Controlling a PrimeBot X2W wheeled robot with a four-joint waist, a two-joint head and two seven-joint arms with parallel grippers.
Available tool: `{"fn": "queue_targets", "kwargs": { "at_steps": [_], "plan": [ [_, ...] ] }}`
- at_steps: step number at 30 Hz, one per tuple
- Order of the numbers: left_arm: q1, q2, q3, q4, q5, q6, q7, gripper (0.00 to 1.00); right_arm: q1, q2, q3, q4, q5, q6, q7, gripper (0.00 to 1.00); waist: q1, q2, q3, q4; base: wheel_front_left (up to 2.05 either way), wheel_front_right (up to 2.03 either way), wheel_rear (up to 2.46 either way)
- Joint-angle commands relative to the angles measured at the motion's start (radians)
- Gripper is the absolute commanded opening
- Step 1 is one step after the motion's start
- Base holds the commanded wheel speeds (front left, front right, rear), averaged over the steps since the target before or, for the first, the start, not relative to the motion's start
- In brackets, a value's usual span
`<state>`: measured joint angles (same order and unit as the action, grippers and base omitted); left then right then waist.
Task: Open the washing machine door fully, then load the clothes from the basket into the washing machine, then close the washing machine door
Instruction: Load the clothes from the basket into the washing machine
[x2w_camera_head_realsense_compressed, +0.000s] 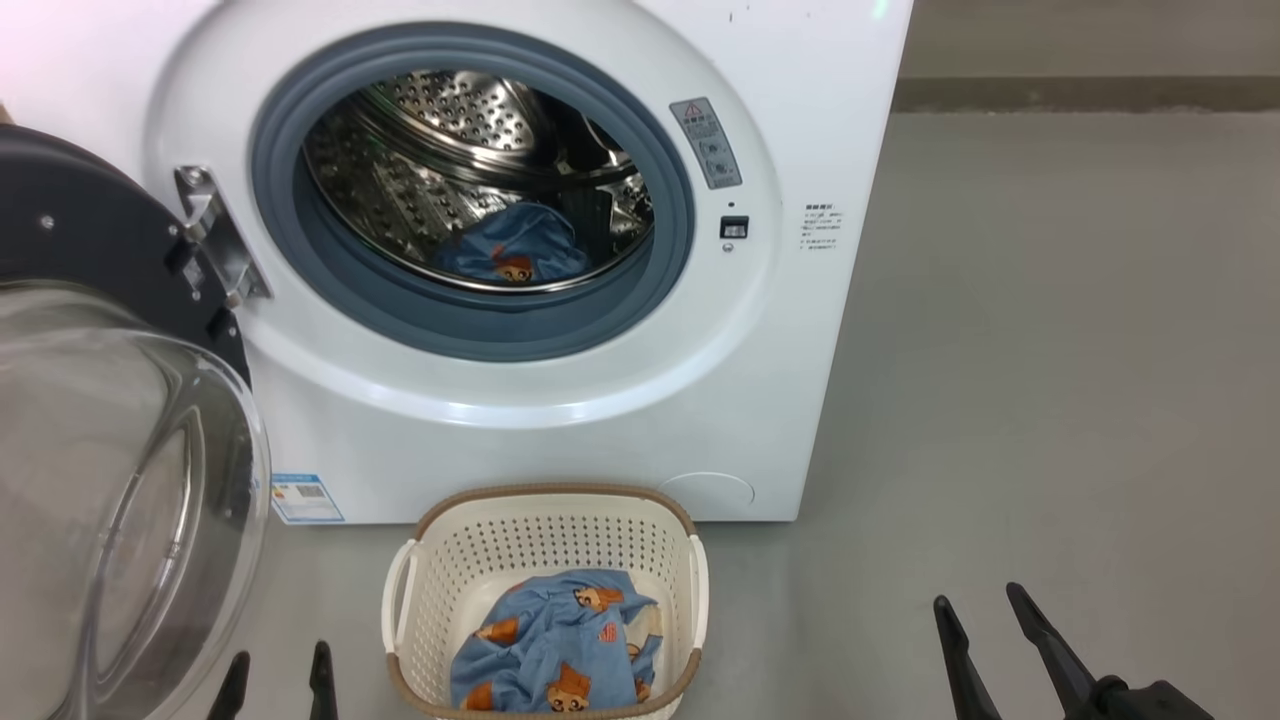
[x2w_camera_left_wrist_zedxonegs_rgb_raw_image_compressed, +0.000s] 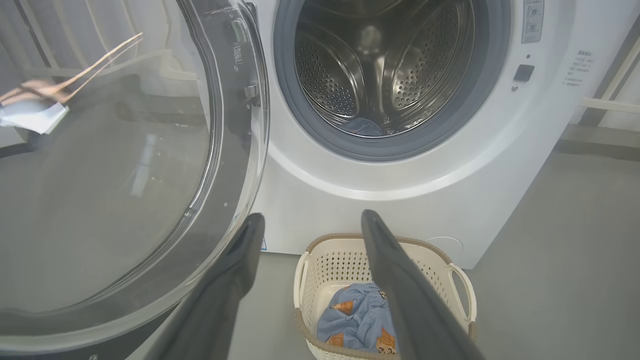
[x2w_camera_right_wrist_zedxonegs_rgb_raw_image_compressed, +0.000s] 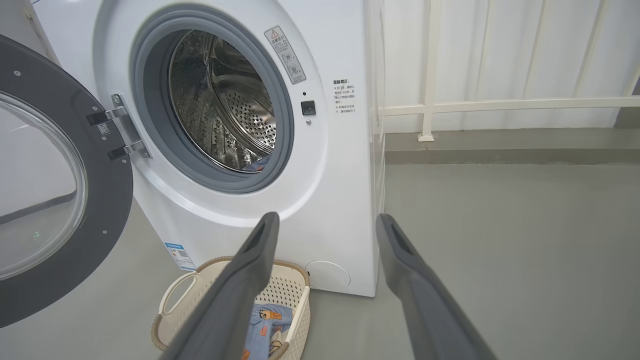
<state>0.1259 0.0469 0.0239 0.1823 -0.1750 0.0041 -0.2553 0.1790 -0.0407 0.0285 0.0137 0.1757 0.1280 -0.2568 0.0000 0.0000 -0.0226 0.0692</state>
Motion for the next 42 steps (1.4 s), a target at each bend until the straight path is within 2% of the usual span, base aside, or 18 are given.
{"fn": "queue_targets", "kwargs": {
  "at_steps": [1, 19, 42],
  "plan": [
    [-0.011, 0.004, 0.033, -0.035, -0.01, 0.002, -0.006, 1.0, -0.013, -0.009, 0.022, -0.027, -0.014, 0.003, -0.005, 1.0, 0.0, 0.0, -0.007, 0.0, 0.0, 0.0, 0.0],
    [0.016, 0.003, 0.04, -0.058, -0.041, 0.02, -0.006, 1.0, -0.014, -0.009, 0.033, -0.03, -0.01, 0.003, -0.005, 1.0, 0.0, 0.0, -0.008, -0.055, 0.0, 0.0, 0.0],
    [0.02, 0.003, 0.034, -0.057, -0.045, 0.026, -0.006, 1.0, -0.016, -0.009, 0.034, -0.03, 0.0, 0.003, -0.005, 1.0, 0.0, 0.0, -0.006, -0.071, 0.0, 0.0, 0.0]
  ]
}}
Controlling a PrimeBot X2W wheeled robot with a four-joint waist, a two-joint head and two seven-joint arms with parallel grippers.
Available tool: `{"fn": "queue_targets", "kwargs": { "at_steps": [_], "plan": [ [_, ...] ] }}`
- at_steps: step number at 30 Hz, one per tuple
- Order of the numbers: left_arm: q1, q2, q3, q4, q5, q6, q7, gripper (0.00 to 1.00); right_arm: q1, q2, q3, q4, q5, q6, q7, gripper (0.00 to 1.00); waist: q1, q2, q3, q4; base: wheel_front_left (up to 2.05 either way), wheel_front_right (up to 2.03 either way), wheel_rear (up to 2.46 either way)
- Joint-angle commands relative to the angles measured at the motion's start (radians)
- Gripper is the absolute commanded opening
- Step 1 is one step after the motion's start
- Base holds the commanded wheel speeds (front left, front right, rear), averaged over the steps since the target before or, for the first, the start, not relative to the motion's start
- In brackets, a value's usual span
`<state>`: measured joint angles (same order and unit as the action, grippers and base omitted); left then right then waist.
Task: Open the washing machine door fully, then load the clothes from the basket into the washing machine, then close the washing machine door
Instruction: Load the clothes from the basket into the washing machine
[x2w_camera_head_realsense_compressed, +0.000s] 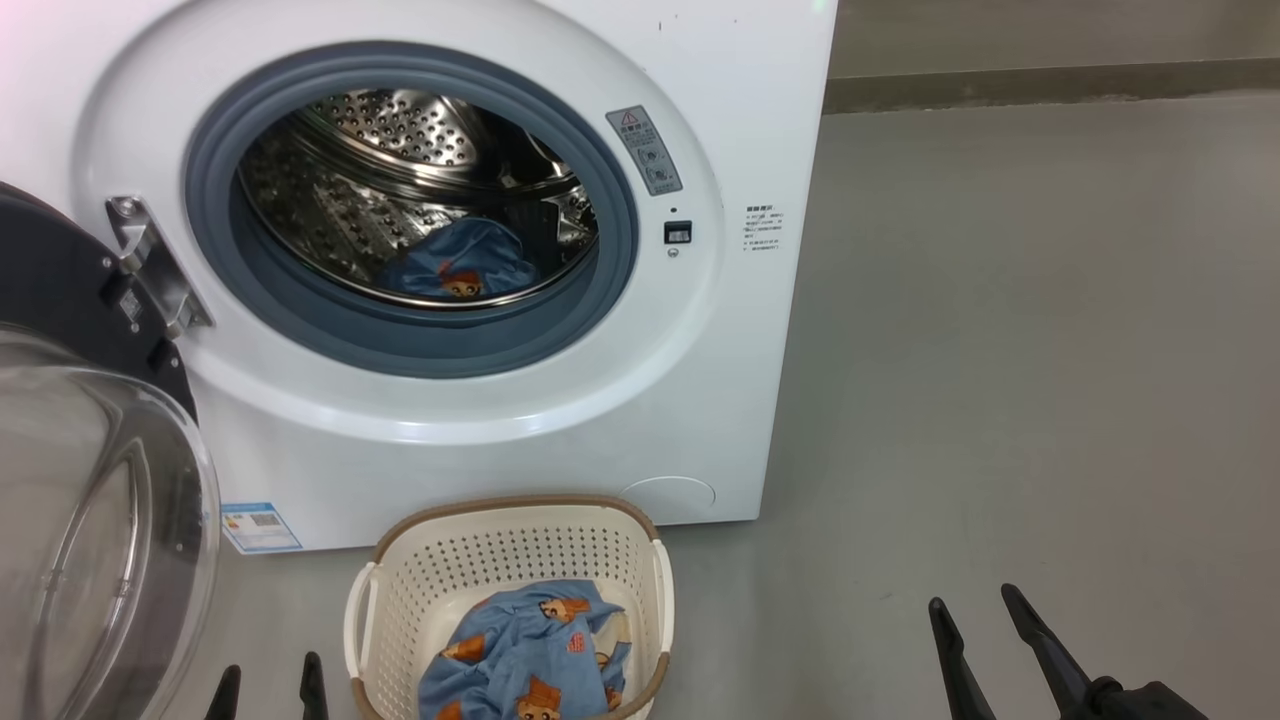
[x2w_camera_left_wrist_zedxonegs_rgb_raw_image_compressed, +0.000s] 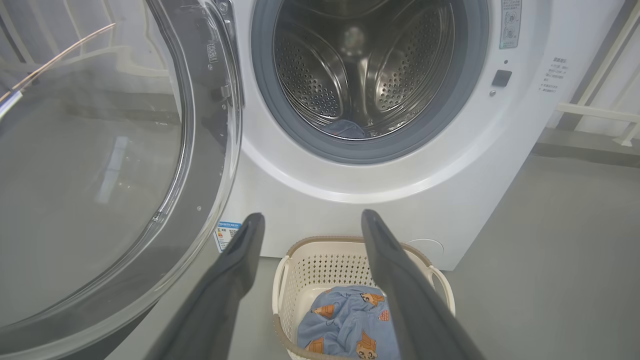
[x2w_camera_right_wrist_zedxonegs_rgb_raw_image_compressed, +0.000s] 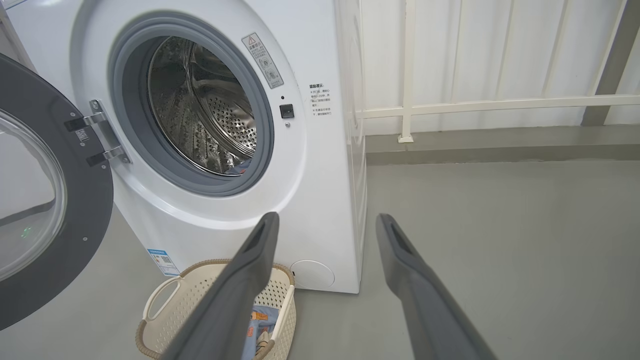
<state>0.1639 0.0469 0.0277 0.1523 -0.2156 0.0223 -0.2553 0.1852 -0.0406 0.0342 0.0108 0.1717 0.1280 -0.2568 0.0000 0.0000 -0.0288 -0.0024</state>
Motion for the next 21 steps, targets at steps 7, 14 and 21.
{"fn": "queue_targets", "kwargs": {
  "at_steps": [7, 14, 21],
  "plan": [
    [-0.016, 0.003, 0.029, -0.034, -0.004, 0.01, -0.006, 1.0, -0.027, -0.01, 0.035, -0.029, 0.002, 0.003, -0.005, 1.0, 0.0, 0.0, 0.013, -0.011, 0.0, 0.0, 0.0],
    [-0.02, 0.003, 0.027, -0.02, 0.004, -0.004, -0.006, 1.0, -0.036, -0.01, 0.044, -0.031, 0.006, 0.003, -0.005, 1.0, 0.0, 0.0, 0.038, -0.055, 0.0, 0.0, 0.0],
    [-0.096, 0.029, -0.024, 0.156, 0.015, -0.062, 0.037, 1.0, -0.059, -0.01, 0.053, -0.044, 0.023, 0.003, -0.005, 1.0, 0.0, 0.0, 0.115, -0.131, 0.0, 0.0, 0.0]
  ]
}}
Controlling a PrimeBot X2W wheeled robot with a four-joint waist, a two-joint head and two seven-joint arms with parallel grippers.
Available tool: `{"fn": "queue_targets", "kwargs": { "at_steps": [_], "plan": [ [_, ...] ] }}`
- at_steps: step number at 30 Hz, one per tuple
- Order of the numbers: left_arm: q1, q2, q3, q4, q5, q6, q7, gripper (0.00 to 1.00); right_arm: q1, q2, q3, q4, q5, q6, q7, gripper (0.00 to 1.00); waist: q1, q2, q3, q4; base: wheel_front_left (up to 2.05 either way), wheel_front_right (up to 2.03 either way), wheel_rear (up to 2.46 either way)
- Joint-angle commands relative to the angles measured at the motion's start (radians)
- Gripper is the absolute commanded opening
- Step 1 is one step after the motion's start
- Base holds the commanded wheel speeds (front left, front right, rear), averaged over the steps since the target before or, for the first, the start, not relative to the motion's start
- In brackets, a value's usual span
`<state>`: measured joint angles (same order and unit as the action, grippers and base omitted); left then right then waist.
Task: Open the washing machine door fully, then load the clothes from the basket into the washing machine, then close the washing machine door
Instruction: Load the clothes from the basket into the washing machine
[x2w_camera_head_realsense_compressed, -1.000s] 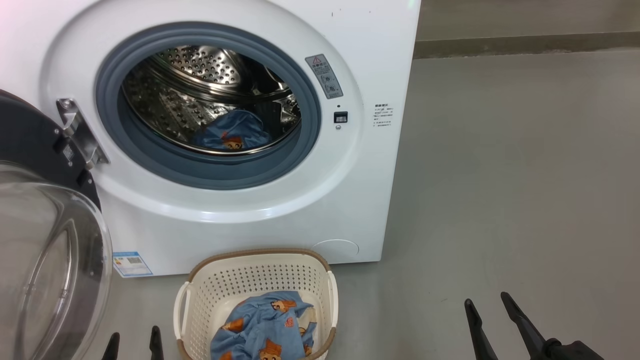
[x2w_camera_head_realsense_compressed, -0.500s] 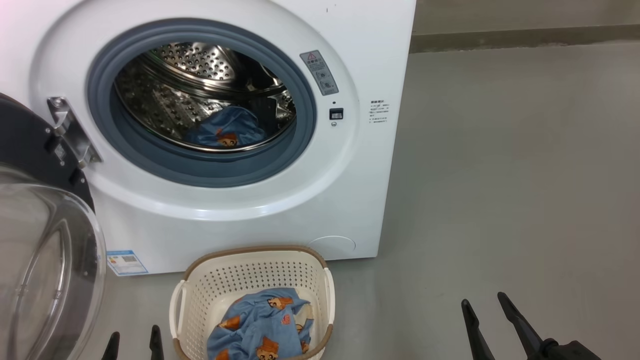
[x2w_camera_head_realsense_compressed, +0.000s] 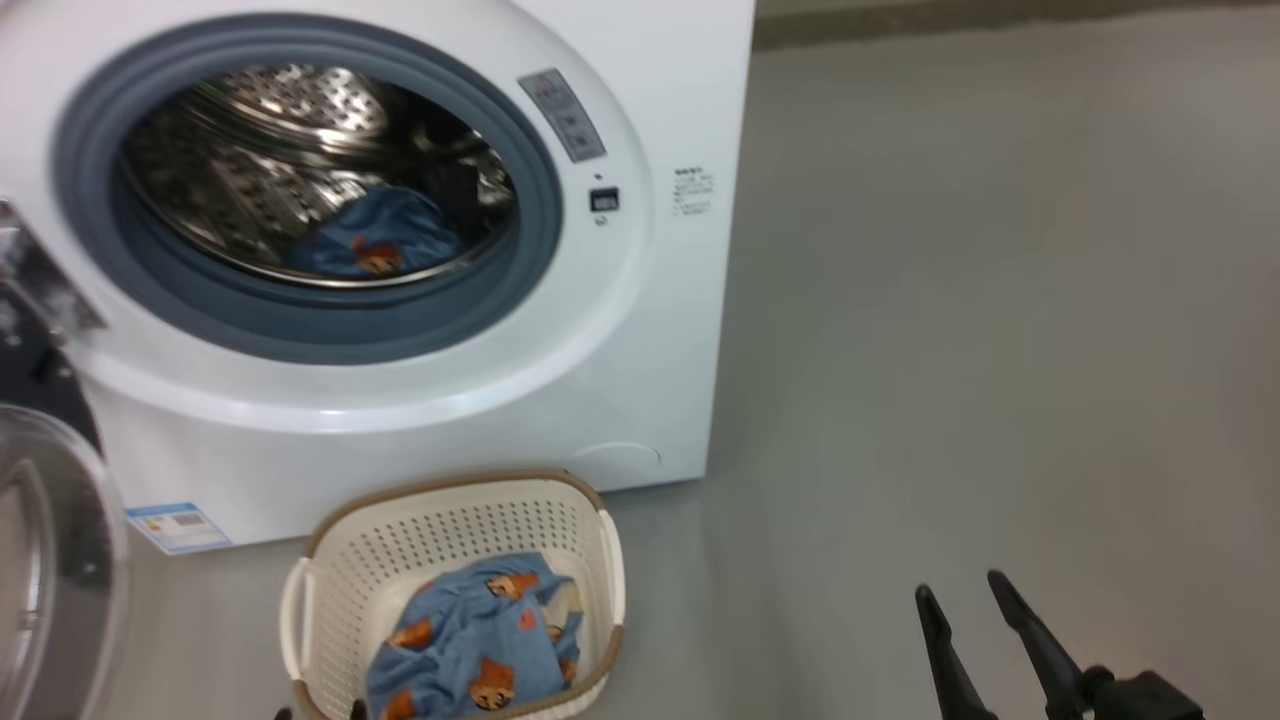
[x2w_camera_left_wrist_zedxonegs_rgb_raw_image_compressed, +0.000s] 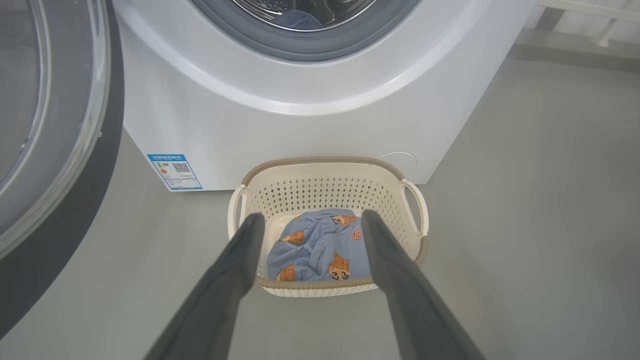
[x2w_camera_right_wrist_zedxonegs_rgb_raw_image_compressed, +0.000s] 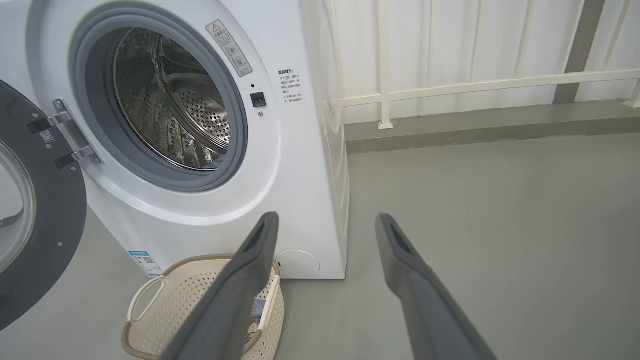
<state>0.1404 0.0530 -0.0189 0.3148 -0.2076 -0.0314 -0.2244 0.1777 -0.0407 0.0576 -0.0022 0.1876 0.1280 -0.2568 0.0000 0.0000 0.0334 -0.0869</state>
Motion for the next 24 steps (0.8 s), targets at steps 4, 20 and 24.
{"fn": "queue_targets", "kwargs": {
  "at_steps": [4, 20, 24],
  "plan": [
    [-0.161, 0.058, -0.007, 0.068, 0.007, -0.046, 0.06, 1.0, -0.079, -0.009, 0.04, -0.046, 0.024, 0.003, -0.005, 1.0, 0.0, 0.0, 0.129, -0.102, 0.0, 0.0, 0.0],
    [-0.501, 0.239, -0.008, 0.348, -0.095, -0.094, 0.292, 1.0, -0.188, -0.009, 0.105, -0.097, 0.137, 0.003, -0.005, 1.0, 0.0, 0.0, 0.474, -0.292, 0.0, 0.0, 0.0],
    [-0.6, 0.279, -0.011, 0.448, -0.125, -0.097, 0.338, 1.0, -0.221, -0.009, 0.123, -0.113, 0.152, 0.003, -0.005, 1.0, 0.0, 0.0, 0.564, -0.313, 0.0, 0.0, 0.0]
  ]
}}
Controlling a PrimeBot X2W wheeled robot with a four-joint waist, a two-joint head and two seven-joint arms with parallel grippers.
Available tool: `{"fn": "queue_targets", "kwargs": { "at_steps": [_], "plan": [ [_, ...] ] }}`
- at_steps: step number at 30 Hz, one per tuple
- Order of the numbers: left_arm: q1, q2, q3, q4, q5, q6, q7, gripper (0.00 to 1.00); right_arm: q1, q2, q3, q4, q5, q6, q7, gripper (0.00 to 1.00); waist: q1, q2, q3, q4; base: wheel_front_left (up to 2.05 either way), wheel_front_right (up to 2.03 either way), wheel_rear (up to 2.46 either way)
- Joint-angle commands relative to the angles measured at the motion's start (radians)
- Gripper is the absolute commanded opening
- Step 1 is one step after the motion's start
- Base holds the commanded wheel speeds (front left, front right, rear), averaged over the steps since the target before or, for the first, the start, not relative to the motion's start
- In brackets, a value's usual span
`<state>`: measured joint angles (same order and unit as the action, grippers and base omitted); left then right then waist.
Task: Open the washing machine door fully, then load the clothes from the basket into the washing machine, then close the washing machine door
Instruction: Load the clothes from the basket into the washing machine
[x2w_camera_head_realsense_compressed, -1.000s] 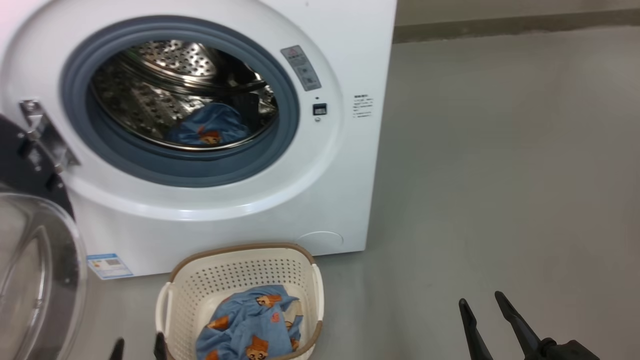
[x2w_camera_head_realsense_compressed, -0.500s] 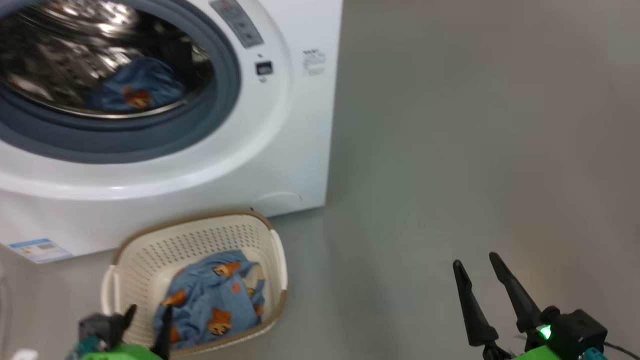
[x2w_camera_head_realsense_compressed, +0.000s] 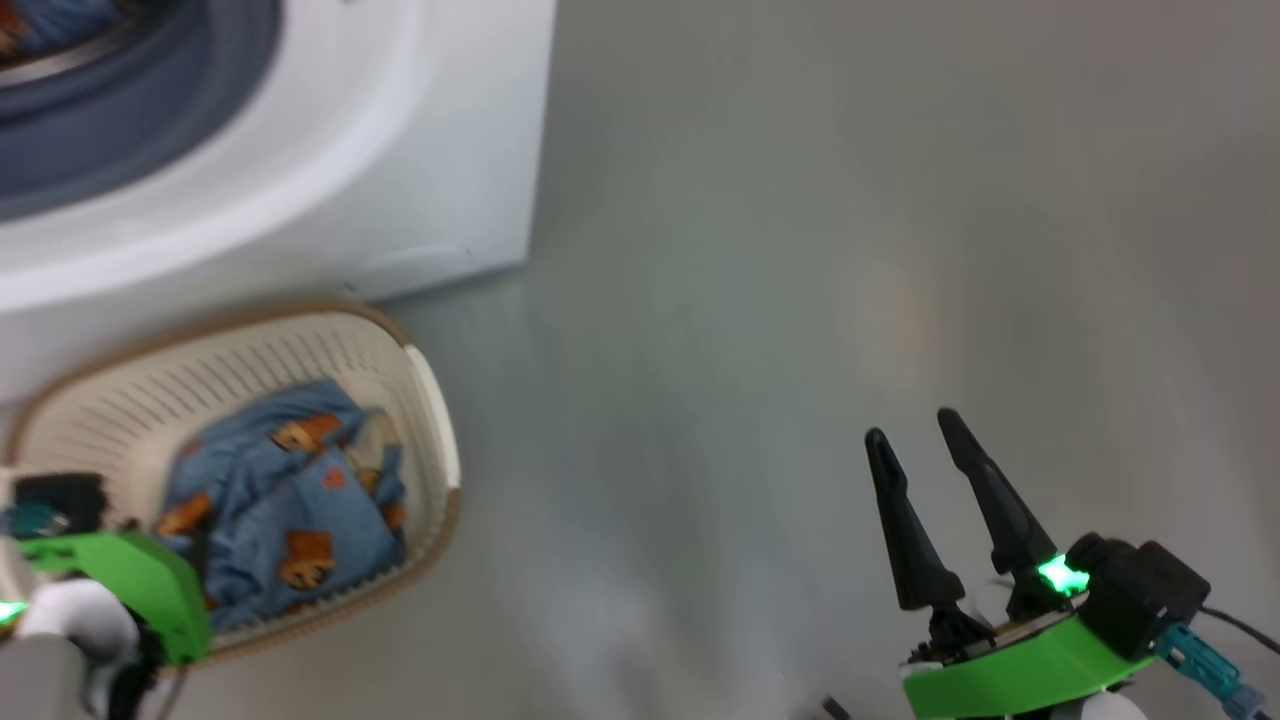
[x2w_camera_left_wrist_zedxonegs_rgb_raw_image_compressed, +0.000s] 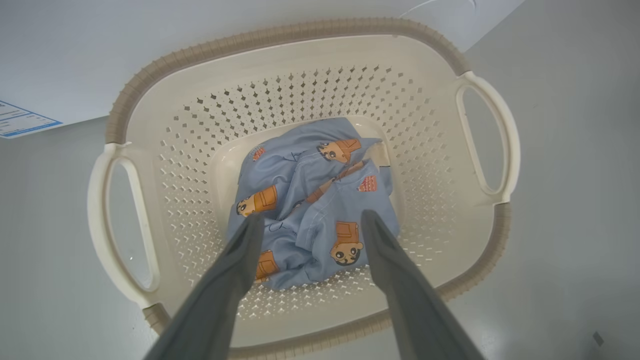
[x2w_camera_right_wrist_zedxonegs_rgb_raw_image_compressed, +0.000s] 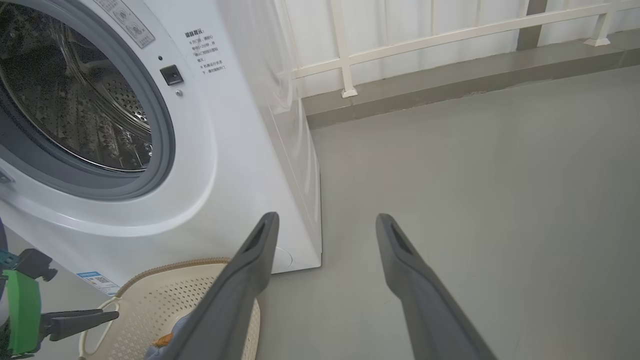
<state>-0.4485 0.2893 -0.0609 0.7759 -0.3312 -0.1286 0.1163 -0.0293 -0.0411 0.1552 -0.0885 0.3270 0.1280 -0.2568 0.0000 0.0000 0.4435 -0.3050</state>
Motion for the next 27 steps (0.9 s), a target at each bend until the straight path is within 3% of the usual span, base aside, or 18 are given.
{"fn": "queue_targets", "kwargs": {
  "at_steps": [1, 9, 15, 21, 27],
  "plan": [
    [-0.033, 0.057, 0.029, 0.01, -0.003, 0.0, 0.002, 1.0, -0.022, -0.009, 0.031, -0.03, 0.016, 0.003, -0.005, 1.0, 0.0, 0.0, 0.175, -0.101, 0.0, 0.0, 0.0],
    [-0.168, 0.129, 0.019, 0.156, -0.028, -0.002, -0.012, 1.0, -0.068, -0.009, 0.065, -0.057, 0.031, 0.003, -0.005, 1.0, 0.0, 0.0, 0.305, -0.14, 0.0, 0.0, 0.0],
    [-0.25, 0.177, -0.04, 0.192, -0.041, -0.002, -0.039, 1.0, -0.083, -0.009, 0.081, -0.074, 0.036, 0.003, -0.005, 1.0, 0.0, 0.0, 0.383, -0.158, 0.0, 0.0, 0.0],
    [-0.331, 0.261, -0.099, 0.237, 0.002, -0.002, -0.039, 1.0, -0.096, -0.009, 0.106, -0.11, 0.052, 0.003, -0.005, 1.0, 0.0, 0.0, 0.453, -0.182, 0.0, 0.0, 0.0],
    [-0.432, 0.275, -0.153, 0.279, 0.032, -0.002, -0.032, 1.0, -0.057, -0.009, 0.084, -0.149, 0.053, 0.003, -0.005, 1.0, 0.0, 0.0, 0.501, -0.164, 0.0, 0.0, 0.0]
  ]
}}
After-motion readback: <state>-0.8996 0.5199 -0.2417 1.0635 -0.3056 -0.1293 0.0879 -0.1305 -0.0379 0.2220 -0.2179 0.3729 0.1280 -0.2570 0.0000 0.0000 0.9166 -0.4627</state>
